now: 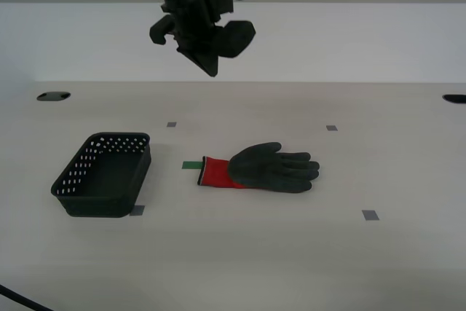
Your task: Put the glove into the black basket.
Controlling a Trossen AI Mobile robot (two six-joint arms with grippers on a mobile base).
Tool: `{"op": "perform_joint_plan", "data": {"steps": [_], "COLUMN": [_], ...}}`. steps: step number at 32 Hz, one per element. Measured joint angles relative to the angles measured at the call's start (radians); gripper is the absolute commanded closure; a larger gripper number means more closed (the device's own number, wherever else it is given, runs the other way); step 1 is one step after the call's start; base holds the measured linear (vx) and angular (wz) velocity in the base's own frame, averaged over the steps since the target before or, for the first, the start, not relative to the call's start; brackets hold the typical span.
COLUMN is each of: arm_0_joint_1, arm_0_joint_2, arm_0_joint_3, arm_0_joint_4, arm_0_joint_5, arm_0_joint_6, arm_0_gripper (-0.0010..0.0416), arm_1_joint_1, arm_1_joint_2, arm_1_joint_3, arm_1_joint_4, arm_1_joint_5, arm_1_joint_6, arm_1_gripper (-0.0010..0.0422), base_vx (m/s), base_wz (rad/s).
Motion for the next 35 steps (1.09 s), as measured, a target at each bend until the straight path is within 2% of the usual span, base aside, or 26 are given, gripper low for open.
{"op": "perform_joint_plan", "data": {"steps": [4, 7, 8, 9, 13, 19, 22, 25, 28, 31, 32, 35], "arm_0_joint_1": [-0.001, 0.0, 0.0, -0.001, 0.0, 0.0, 0.0, 0.0, 0.0, -0.001, -0.001, 0.0], "arm_0_joint_2": [0.0, 0.0, 0.0, 0.0, 0.0, 0.0, 0.0, 0.0, 0.0, 0.0, 0.0, 0.0], "arm_0_joint_3": [0.0, 0.0, 0.0, 0.0, 0.0, 0.0, 0.0, 0.0, 0.0, 0.0, 0.0, 0.0], "arm_0_joint_4": [0.0, 0.0, -0.001, -0.002, -0.006, -0.019, -0.024, -0.027, -0.033, -0.038, -0.039, -0.039], "arm_0_joint_5": [0.0, 0.0, 0.0, 0.0, 0.0, 0.0, 0.0, 0.0, 0.0, 0.0, 0.0, 0.0], "arm_0_joint_6": [0.0, 0.0, 0.0, 0.0, 0.0, 0.0, 0.0, 0.0, 0.0, 0.0, 0.0, 0.0], "arm_0_gripper": [0.0405, 0.0405, 0.0405, 0.0405, 0.0405, 0.0405, 0.0405, 0.0405, 0.0405, 0.0405, 0.0405, 0.0405], "arm_1_joint_1": [-0.061, -0.091, -0.111, -0.128, -0.163, -0.174, -0.175, -0.18, -0.181, -0.182, -0.185, -0.193], "arm_1_joint_2": [0.134, 0.216, 0.269, 0.315, 0.486, 0.709, 0.741, 0.778, 0.777, 0.78, 0.78, 0.779], "arm_1_joint_3": [0.136, 0.234, 0.296, 0.349, 0.571, 0.887, 0.866, 0.862, 0.841, 0.84, 0.837, 0.835], "arm_1_joint_4": [0.0, -0.035, -0.092, -0.108, -0.209, -0.368, -0.361, -0.396, -0.37, -0.364, -0.362, -0.36], "arm_1_joint_5": [0.013, 0.007, 0.019, 0.048, 0.056, 0.063, 0.06, 0.058, 0.057, 0.053, 0.052, 0.048], "arm_1_joint_6": [0.002, 0.003, 0.003, 0.002, -0.012, -0.016, -0.016, -0.014, -0.02, -0.08, -0.117, -0.152], "arm_1_gripper": [0.0412, 0.0412, 0.0412, 0.0412, 0.0412, 0.0403, 0.0379, 0.0325, 0.0269, 0.0226, 0.0206, 0.0175], "base_vx": [0.0, 0.0, 0.0, 0.0, 0.0, 0.0, 0.0, 0.0, 0.0, 0.0, 0.0, 0.0], "base_wz": [0.0, 0.0, 0.0, 0.0, 0.0, 0.0, 0.0, 0.0, 0.0, 0.0, 0.0, 0.0]}}
